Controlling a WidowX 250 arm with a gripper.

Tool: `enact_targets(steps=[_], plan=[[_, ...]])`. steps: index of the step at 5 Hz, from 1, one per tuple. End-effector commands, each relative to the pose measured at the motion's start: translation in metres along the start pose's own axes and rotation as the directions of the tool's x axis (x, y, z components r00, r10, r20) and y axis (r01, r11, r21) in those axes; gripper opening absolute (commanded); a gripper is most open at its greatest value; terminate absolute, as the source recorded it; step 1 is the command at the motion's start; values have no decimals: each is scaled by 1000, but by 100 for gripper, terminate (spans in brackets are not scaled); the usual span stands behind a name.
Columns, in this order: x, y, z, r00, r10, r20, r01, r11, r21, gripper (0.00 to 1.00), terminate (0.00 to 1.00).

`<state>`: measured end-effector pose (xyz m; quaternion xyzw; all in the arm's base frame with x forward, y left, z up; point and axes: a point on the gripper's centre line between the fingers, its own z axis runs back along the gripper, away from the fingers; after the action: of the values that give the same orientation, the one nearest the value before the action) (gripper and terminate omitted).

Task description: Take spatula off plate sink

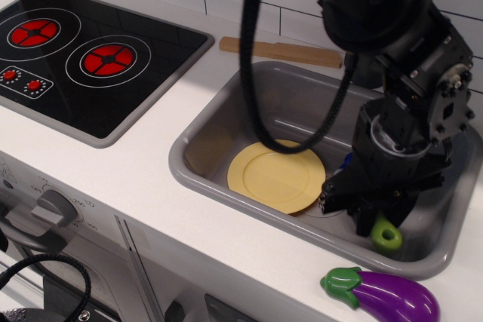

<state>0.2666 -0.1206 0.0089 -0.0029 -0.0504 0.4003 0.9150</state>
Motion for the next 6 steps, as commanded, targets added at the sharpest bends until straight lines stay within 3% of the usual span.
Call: enact_targets(steps=[1, 2, 3, 5, 6], plan=[[-4, -5, 3, 989, 143, -38, -143, 990, 14, 0, 0], [-8, -6, -6, 992, 120, -35, -119, 992, 37, 0, 0], [-14, -6, -12, 996, 87, -29, -86, 995, 43, 100, 0], [-17, -4, 3, 998, 46, -47, -47, 999, -11, 100, 0], [-16, -9, 23, 1000, -21, -6, 21, 996, -84, 100, 0]])
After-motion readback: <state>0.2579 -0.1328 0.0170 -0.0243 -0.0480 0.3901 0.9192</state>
